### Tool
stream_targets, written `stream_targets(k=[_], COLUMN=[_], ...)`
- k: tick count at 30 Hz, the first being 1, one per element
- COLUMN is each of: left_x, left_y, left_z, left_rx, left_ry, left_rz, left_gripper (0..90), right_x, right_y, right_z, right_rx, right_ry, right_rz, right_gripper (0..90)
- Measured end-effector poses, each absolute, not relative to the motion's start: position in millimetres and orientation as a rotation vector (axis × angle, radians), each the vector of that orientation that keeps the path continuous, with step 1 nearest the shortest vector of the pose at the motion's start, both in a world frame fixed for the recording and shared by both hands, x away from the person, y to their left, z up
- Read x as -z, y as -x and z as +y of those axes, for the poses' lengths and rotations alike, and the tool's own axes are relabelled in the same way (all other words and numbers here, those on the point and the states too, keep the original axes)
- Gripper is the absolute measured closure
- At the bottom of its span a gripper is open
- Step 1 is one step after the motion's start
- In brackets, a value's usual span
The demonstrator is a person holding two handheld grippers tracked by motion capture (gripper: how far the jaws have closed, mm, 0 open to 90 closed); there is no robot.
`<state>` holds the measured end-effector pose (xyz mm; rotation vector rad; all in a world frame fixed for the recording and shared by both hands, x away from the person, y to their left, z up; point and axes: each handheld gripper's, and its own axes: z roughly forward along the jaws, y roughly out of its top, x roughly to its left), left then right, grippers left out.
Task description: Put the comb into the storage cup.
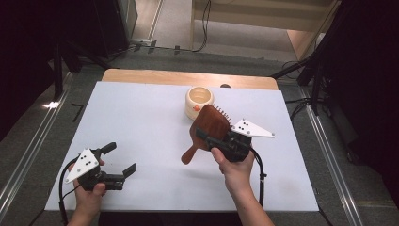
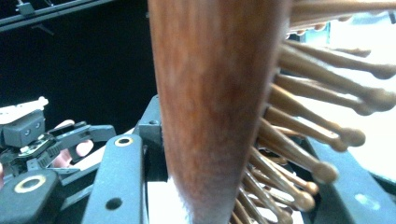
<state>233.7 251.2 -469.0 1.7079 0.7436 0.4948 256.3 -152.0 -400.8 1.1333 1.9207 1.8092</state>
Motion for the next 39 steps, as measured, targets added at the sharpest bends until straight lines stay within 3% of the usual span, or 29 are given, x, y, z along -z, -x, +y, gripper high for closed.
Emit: stream_targets(k=[19, 39], left_x=[481.5, 486.7], left_y=[-241.2, -242.5], left_z=[292.9, 294.9], left_rx=[-0.554, -0.527], left_ry=[-1.667, -1.637], left_rz=[0.867, 0.883], left_gripper=[0.0, 0.0], right_x=[390.4, 370.9], right_y=[-273.7, -294.4], right_z=[-166.4, -176.0], right_rx=[-1.763, -1.751], right_ry=[-1.183, -1.195], right_rz=[1.898, 1.843], right_gripper=[50.8, 50.8])
